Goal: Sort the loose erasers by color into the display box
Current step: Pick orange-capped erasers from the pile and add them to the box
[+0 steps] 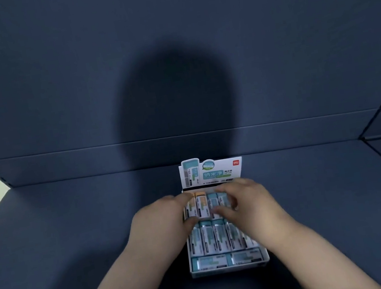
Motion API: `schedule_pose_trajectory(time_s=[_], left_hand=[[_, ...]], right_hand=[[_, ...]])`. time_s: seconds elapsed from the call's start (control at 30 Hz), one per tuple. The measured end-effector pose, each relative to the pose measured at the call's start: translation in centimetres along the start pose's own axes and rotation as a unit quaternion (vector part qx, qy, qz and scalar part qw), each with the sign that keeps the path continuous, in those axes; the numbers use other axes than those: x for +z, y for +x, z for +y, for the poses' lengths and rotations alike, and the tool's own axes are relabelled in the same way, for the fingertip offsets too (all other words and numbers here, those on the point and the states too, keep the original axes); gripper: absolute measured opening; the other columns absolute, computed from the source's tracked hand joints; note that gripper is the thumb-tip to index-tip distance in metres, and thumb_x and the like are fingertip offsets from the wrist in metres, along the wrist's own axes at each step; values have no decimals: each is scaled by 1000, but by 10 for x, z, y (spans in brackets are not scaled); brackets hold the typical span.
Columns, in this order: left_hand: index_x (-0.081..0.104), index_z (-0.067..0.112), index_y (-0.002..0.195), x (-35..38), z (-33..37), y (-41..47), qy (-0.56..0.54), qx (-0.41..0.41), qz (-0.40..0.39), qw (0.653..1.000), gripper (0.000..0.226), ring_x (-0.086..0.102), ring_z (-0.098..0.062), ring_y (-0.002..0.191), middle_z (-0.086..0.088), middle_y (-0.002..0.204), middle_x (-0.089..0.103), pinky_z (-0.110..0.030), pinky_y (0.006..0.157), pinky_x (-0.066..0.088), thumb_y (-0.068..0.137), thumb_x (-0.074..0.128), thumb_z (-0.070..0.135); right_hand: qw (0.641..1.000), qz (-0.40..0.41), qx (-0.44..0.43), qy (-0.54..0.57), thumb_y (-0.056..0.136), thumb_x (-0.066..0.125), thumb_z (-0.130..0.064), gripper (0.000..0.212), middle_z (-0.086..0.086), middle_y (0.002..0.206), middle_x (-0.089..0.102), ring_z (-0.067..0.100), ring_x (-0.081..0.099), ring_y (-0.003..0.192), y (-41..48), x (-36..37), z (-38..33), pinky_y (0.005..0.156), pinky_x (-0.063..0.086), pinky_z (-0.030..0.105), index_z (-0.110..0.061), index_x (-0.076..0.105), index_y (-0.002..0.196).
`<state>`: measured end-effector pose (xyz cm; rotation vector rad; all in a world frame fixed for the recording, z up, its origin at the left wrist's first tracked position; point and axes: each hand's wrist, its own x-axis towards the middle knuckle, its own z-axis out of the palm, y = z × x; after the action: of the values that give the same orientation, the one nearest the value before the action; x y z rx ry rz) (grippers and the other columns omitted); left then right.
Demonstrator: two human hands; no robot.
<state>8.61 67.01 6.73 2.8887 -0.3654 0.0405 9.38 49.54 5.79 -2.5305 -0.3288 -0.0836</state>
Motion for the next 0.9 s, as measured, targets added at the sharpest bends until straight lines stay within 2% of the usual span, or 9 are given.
schedule_pose_trajectory(time_s=[0.13,0.23,0.33,0.4,0.53,0.7,0.8,0.83,0.9], left_hand=[[35,44,136,-9,8,-7,10,35,49,998,43,54,-7,101,14,113,54,-22,74,39,93,40,49],[39,40,135,-7,24,-10,16,76,70,995,42,55,-9,103,15,116,57,-25,83,38,94,40,46],[65,31,111,2,40,-8,6,100,82,992,31,65,-17,76,9,86,67,-32,67,46,82,60,39],[71,27,95,12,52,-3,17,110,102,989,28,63,-18,60,7,68,65,-31,54,46,71,62,39],[72,26,87,22,87,2,56,111,104,987,25,62,-20,55,5,62,63,-34,53,48,66,64,39],[64,27,114,26,142,-1,33,92,58,993,32,64,-23,80,2,86,66,-36,70,44,85,54,38],[67,28,108,33,175,-3,22,97,77,992,35,64,-19,65,3,73,63,-33,57,45,77,55,38],[62,29,119,34,185,-3,20,86,62,994,39,65,-19,74,3,82,65,-34,63,45,82,52,38],[34,32,142,46,201,-5,31,68,76,994,48,57,-19,105,4,114,59,-33,85,38,95,39,42]], right_hand=[[997,76,21,21,81,70,-35,36,-15,67,40,1,42,70,-10,-15,11,66,31,9,-22,66,114],[995,94,23,16,78,73,-31,31,-11,64,44,1,44,66,-19,-22,17,64,33,13,-21,69,107],[996,90,18,14,77,74,-29,27,-11,64,43,2,44,65,-30,-25,23,62,32,9,-23,71,103],[997,80,15,8,77,74,-30,27,-12,65,43,4,45,67,-39,-28,30,64,35,13,-23,70,103],[999,46,10,-10,79,71,-36,37,-14,68,42,9,47,76,-55,-41,52,74,38,20,-24,66,114],[999,-12,-8,-30,87,60,-41,46,-21,74,32,2,38,90,-74,-75,84,85,35,17,-28,53,130],[998,-46,-24,-29,91,54,-40,46,-17,83,36,1,36,93,-84,-95,107,87,34,17,-28,47,135],[998,-51,-31,-29,91,55,-40,46,-16,83,37,2,37,92,-86,-99,114,86,35,17,-27,47,135],[997,-60,-46,-32,90,56,-41,48,-21,78,34,2,37,90,-92,-108,130,83,34,16,-27,48,134]])
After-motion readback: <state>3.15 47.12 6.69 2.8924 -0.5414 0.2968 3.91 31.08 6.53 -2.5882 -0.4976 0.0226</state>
